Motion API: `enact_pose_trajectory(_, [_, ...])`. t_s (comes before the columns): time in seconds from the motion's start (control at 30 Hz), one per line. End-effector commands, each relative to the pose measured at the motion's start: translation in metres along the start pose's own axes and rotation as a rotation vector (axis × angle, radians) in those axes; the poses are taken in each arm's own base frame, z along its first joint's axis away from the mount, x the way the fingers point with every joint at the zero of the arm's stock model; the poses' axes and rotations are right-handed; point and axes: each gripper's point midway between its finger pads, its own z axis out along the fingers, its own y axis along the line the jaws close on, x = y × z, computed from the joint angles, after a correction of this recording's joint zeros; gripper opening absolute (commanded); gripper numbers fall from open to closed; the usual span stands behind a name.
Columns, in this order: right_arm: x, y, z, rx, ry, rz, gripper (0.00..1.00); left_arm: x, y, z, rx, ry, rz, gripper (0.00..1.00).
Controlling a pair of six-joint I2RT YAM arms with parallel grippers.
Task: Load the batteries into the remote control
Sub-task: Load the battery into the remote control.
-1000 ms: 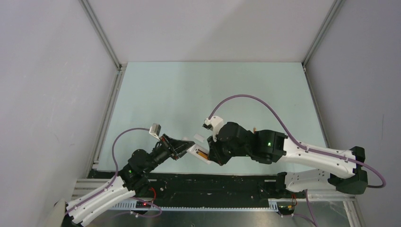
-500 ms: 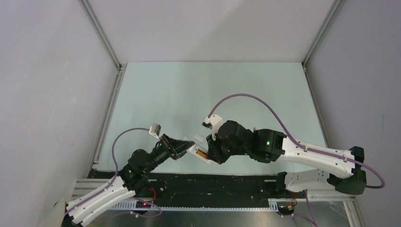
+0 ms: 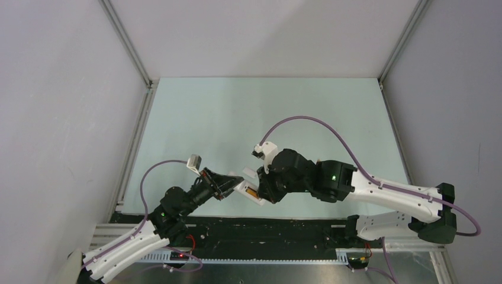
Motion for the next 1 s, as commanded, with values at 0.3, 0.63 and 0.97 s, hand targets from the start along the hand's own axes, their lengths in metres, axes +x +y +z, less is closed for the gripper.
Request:
enact_pose_trajectory(0.3, [-0.01,0.004,0.007,-0.022,-0.025,-0.008,0.07,-0.002,-0.034,-0.002,0.099,0.0,-0.004,0.0])
enact_pose_trajectory(0.63, [-0.028,-0.008,-0.016,0.047,-0.14,0.011,0.1,-0.002,-0.032,-0.001,0.094,0.0,-0.006,0.0])
enact_pose_trajectory(0.97, [0.002,-0.002,-0.017,0.006,-0.065,0.018,0.08,-0.003,-0.033,-0.001,0.095,-0.002,-0.004,0.0])
